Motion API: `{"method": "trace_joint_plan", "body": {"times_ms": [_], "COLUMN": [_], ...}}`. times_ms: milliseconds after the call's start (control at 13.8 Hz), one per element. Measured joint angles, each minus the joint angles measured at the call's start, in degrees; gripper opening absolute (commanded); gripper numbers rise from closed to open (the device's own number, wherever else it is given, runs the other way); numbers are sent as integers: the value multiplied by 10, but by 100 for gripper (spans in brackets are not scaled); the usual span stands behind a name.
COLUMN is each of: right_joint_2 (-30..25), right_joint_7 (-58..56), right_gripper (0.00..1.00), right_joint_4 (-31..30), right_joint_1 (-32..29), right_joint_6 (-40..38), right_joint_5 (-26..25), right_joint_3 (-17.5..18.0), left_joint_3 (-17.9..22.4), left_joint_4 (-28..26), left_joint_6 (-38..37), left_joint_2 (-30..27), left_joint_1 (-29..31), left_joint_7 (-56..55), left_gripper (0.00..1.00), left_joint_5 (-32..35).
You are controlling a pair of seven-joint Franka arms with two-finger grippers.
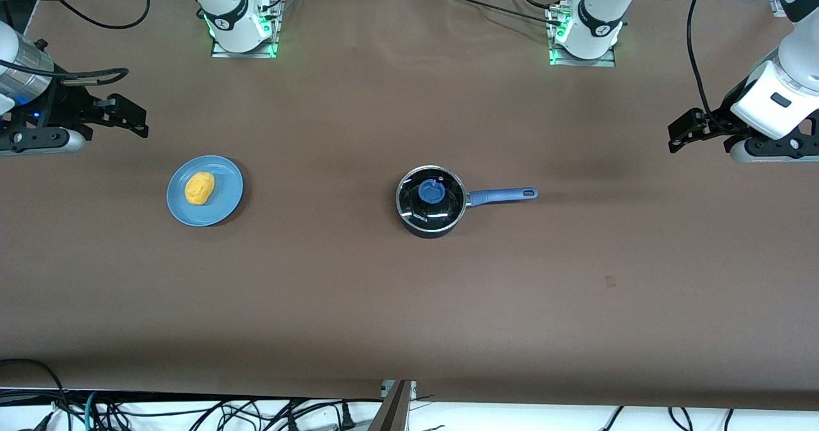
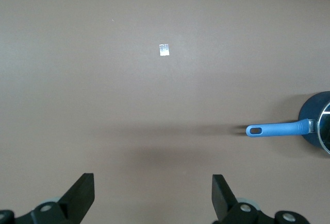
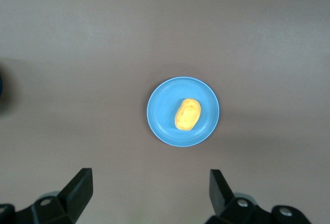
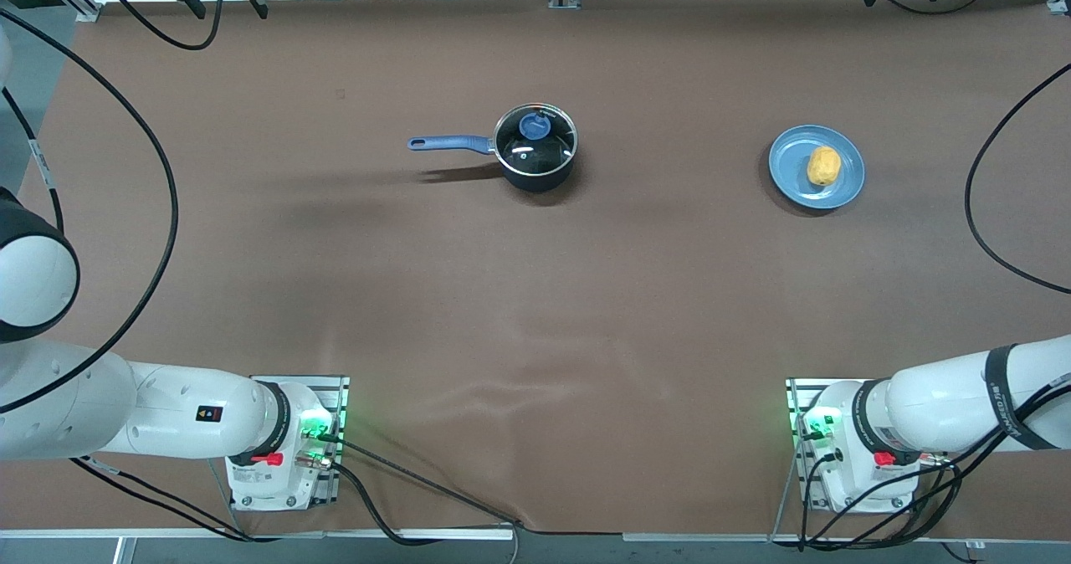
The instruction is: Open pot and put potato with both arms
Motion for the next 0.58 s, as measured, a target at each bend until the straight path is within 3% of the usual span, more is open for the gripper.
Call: {"method": "trace_joint_plan", "body": {"times_ms": [578], "right_joint_2": [5], "right_joint_7": [0], "right_gripper": [100], "right_joint_4": [4], "right_joint_1": [0], "right_joint_6": [0], "right_joint_5": [0], "right_joint_3": [-1], "left_joint_3": [-6], "left_joint_4": [7], "left_joint_6": [-1], "left_joint_2": [-1], "left_joint_1": [-3], "left_joint_7": [-4], "left_gripper": [100], "left_joint_5": [0]}}
